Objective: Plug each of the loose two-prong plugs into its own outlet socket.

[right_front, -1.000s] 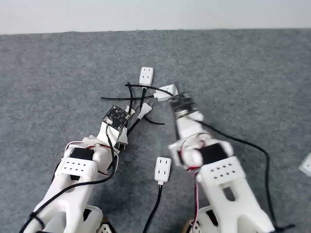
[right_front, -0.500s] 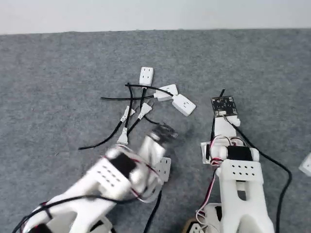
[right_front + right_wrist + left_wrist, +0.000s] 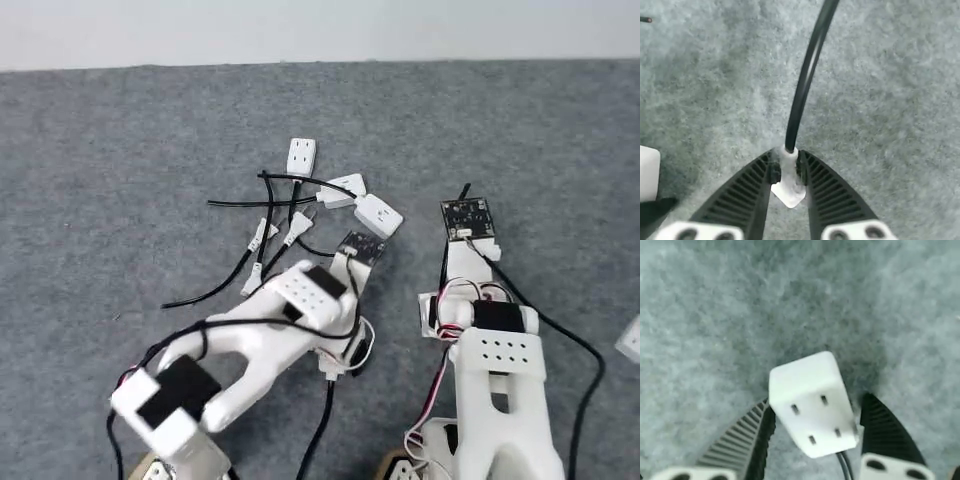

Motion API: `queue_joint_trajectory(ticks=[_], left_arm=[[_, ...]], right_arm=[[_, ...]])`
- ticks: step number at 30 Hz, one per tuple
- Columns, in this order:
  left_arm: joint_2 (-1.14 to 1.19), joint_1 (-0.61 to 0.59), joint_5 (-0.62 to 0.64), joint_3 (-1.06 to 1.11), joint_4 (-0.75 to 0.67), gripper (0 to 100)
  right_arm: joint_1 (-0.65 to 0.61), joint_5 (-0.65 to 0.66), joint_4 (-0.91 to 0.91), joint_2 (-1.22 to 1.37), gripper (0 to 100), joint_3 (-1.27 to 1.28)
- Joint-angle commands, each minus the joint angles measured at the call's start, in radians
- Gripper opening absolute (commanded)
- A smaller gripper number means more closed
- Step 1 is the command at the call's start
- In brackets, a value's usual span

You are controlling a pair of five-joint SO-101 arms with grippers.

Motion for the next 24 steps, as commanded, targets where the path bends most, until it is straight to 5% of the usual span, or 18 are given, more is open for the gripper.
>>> queue_joint_trajectory(ticks=[1, 4, 9, 16, 24], left_arm=[[0.094, -0.038, 0.009, -0.125, 0.031, 26], [0.140, -0.034, 0.009, -0.168, 0.061, 24], [0.110, -0.034, 0.012, -0.188, 0.023, 1], [-0.009, -0.130, 0.175, -0.191, -0.071, 1], [-0.121, -0.133, 0.187, -0.188, -0.020, 1]], right_arm=[[0.008, 0.018, -0.001, -0.015, 0.7, -0.011], [0.008, 0.020, 0.001, -0.018, 0.7, -0.011], [0.008, 0.020, 0.001, -0.018, 0.7, -0.011], [0.010, 0.020, 0.001, -0.010, 0.7, -0.009], [0.010, 0.023, 0.001, -0.008, 0.7, -0.009]])
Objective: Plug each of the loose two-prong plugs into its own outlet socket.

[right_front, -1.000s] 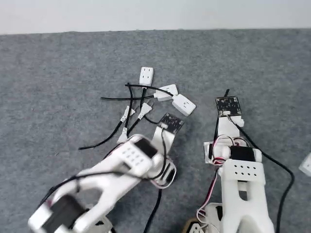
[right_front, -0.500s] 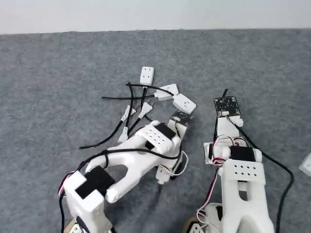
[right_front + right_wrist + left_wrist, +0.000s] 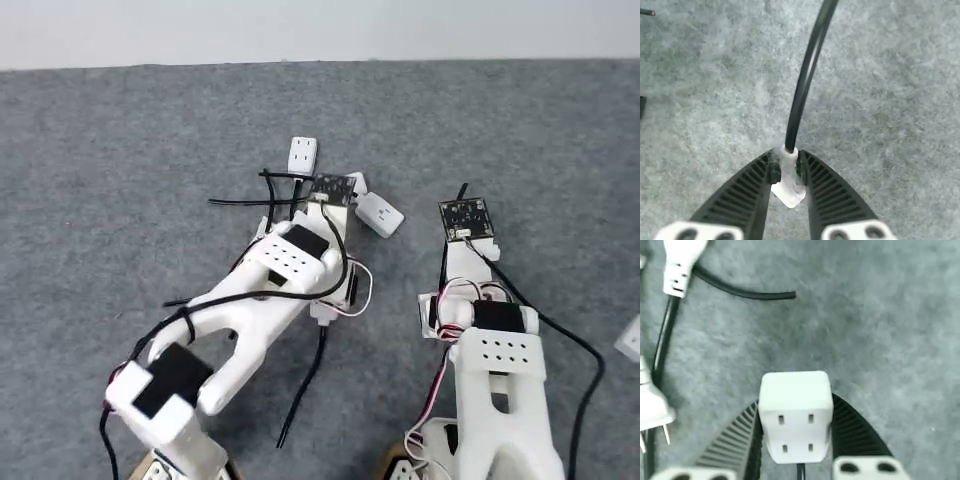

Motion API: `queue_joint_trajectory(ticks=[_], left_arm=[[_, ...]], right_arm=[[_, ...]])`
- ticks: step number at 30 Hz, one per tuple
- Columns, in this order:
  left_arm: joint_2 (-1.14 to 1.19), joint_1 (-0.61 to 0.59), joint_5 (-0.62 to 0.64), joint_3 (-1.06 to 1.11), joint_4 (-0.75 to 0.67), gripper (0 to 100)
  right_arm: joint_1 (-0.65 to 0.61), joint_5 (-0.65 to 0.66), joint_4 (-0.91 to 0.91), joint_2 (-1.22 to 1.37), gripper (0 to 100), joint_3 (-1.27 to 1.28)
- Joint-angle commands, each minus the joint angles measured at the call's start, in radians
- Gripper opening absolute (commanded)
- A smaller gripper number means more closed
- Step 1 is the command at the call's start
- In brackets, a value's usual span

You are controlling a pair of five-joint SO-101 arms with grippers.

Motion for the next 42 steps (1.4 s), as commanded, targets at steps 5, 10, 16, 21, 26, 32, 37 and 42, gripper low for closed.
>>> queue_joint_trajectory(ticks=[5, 10, 16, 21, 26, 32, 37, 42], left_arm=[[-0.061, -0.025, 0.025, -0.021, -0.084, 1], [0.098, -0.043, 0.026, -0.038, -0.199, 1], [0.143, -0.031, 0.026, -0.097, -0.132, 1], [0.152, 0.002, 0.026, -0.099, -0.044, 1], [0.144, -0.005, 0.020, -0.105, -0.017, 2], [0.144, -0.011, 0.020, -0.131, 0.048, 23], [0.077, -0.011, -0.017, -0.099, 0.061, 27], [-0.170, -0.008, -0.068, 0.082, -0.014, 27]], right_arm=[[0.008, 0.012, 0.008, -0.008, 0.7, -0.009], [0.008, 0.012, 0.013, -0.008, 0.7, -0.009], [0.008, 0.012, 0.013, -0.007, 0.7, -0.009], [0.008, 0.009, 0.013, -0.007, 0.9, -0.009], [0.008, 0.008, 0.013, -0.007, 10.7, -0.009], [0.008, 0.006, 0.007, -0.007, 14.1, -0.009], [0.008, 0.000, 0.005, -0.015, 12.5, -0.012], [0.010, -0.038, 0.005, -0.018, 10.8, -0.017]])
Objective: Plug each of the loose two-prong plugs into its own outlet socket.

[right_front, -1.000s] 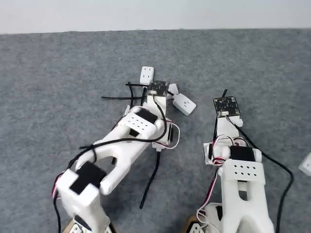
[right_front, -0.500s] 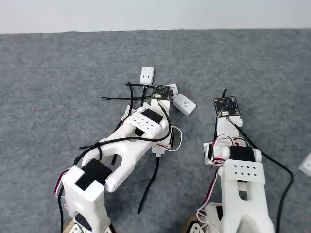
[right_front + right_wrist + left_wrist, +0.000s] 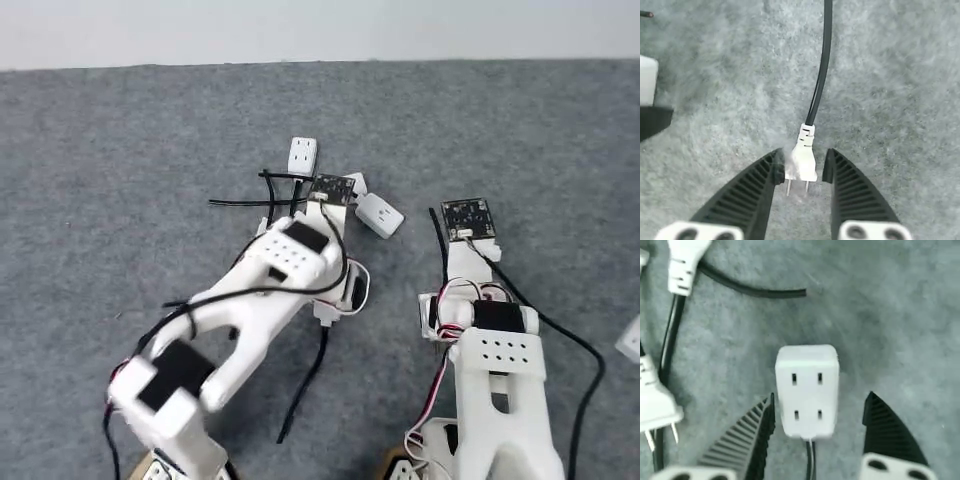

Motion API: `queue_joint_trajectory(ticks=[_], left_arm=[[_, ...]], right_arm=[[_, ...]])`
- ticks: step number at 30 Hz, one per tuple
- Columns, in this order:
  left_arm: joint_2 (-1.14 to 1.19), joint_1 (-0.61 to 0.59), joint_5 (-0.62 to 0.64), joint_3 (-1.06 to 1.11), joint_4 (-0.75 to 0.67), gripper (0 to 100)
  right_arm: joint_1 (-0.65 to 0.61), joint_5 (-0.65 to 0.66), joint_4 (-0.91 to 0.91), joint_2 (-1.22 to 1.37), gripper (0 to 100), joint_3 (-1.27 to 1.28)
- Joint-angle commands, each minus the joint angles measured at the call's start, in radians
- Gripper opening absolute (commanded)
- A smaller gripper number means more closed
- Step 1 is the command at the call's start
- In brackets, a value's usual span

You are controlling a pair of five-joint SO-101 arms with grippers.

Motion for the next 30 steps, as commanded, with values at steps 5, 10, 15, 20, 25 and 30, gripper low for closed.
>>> queue_joint_trajectory(ticks=[5, 10, 15, 20, 25, 30], left_arm=[[-0.442, -0.014, -0.164, 0.329, -0.104, 27], [-0.701, -0.052, -0.264, 0.535, -0.130, 25], [-0.962, -0.247, -0.443, 0.733, -0.130, 7], [-1.183, -0.422, -0.528, 0.875, -0.124, 2], [-1.227, -0.446, -0.574, 0.964, -0.095, 2], [-1.237, -0.450, -0.652, 1.038, -0.092, 2]], right_arm=[[0.074, -0.014, 0.010, -0.018, 10.8, -0.057], [0.150, -0.012, 0.045, -0.007, 10.3, -0.101], [0.148, 0.025, 0.059, -0.007, 1.9, -0.094], [0.147, 0.028, 0.047, -0.007, 0.9, -0.092], [0.064, 0.008, 0.025, 0.008, 0.9, -0.075], [0.010, 0.006, -0.059, 0.133, 0.9, -0.071]])
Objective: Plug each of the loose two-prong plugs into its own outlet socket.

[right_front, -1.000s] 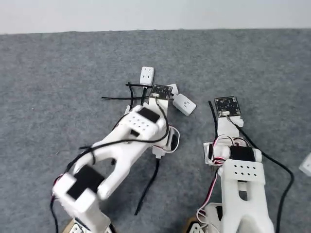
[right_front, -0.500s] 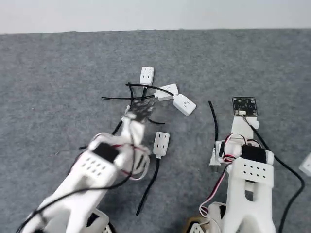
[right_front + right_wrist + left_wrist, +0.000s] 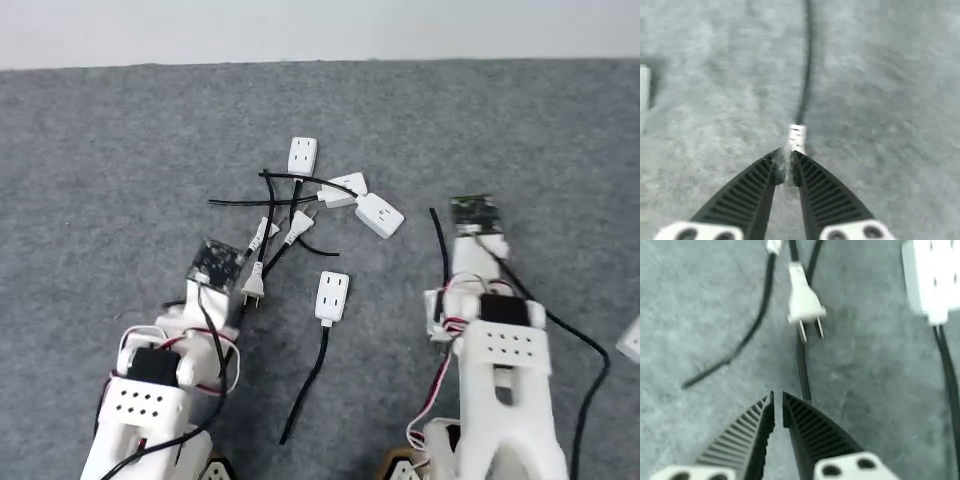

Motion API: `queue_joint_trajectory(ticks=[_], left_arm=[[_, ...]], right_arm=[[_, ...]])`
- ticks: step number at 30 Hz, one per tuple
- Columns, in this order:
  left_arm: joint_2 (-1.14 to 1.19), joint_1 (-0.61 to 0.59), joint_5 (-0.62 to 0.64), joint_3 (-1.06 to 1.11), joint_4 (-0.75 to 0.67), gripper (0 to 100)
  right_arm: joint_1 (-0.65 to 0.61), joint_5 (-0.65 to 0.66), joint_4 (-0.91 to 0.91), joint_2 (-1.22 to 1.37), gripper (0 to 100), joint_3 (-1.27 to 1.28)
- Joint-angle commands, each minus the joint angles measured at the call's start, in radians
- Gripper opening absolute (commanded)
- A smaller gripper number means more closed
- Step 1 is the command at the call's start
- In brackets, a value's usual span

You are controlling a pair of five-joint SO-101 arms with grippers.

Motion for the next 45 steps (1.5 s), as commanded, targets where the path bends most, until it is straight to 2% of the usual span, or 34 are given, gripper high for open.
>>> queue_joint_trajectory(ticks=[1, 5, 10, 18, 38, 42, 45], left_arm=[[-0.020, -0.015, -0.041, 0.004, 0.011, 2], [-0.020, -0.015, -0.041, 0.005, 0.011, 2], [-0.020, -0.015, -0.069, 0.007, 0.008, 2], [-0.020, -0.015, -0.071, 0.007, 0.006, 2], [-0.020, -0.014, -0.071, 0.007, 0.011, 2], [-0.020, -0.014, -0.071, 0.007, 0.011, 2], [-0.020, -0.014, -0.071, 0.007, 0.011, 2]], right_arm=[[-0.008, -0.012, -0.087, 0.102, 0.9, -0.031], [0.010, -0.012, -0.154, 0.245, 2.1, -0.066], [0.007, -0.009, -0.127, 0.366, 10.6, -0.140], [0.012, -0.002, -0.136, 0.386, 11.1, -0.164], [0.004, 0.060, -0.168, 0.460, 10.6, -0.181], [0.004, 0.069, -0.165, 0.503, 0.6, -0.207], [0.005, 0.068, -0.136, 0.512, 0.6, -0.224]])
